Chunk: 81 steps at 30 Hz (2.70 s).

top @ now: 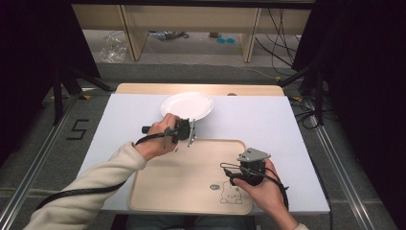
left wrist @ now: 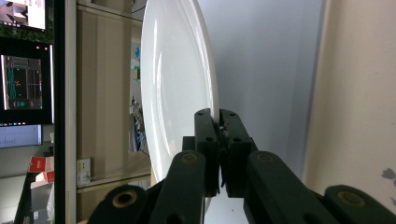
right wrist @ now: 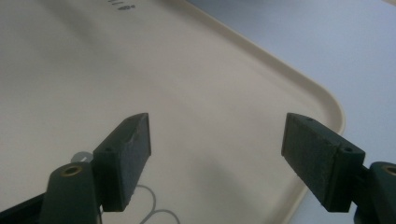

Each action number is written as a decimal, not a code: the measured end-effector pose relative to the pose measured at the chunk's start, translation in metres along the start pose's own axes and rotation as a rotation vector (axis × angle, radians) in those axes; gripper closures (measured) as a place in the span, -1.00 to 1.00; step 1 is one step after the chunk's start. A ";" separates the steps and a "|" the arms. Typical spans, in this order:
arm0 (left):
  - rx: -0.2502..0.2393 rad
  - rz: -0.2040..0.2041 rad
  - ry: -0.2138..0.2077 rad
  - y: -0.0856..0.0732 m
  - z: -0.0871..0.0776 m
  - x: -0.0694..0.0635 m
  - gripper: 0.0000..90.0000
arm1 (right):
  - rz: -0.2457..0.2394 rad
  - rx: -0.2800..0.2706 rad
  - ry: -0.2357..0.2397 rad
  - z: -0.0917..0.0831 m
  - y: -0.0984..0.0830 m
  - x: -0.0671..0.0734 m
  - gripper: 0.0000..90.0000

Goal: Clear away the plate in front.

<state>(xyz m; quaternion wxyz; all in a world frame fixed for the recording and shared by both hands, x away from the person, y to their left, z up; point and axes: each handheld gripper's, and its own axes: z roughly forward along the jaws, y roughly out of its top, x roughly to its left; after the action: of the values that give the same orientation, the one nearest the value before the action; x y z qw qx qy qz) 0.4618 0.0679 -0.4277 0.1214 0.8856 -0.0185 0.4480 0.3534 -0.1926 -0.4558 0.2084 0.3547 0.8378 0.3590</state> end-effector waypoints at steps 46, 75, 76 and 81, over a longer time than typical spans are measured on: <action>-0.048 0.014 -0.010 -0.001 -0.053 -0.019 0.94 | -0.008 -0.004 -0.009 0.000 0.000 0.000 -0.44; -0.061 0.029 -0.012 -0.002 -0.074 -0.030 0.94 | -0.005 0.000 -0.008 -0.001 0.000 0.000 -0.44; -0.061 0.028 -0.012 -0.002 -0.075 -0.031 0.94 | -0.007 -0.004 -0.010 0.000 0.000 0.000 -0.44; -0.069 0.031 -0.013 -0.002 -0.079 -0.033 0.94 | 0.002 0.002 -0.009 -0.001 0.000 0.001 -0.44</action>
<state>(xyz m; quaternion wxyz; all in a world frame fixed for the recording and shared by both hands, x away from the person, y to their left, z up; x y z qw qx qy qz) 0.3800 0.0852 -0.4093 0.1447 0.8835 -0.0483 0.4430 0.3527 -0.1923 -0.4550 0.2115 0.3572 0.8369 0.3568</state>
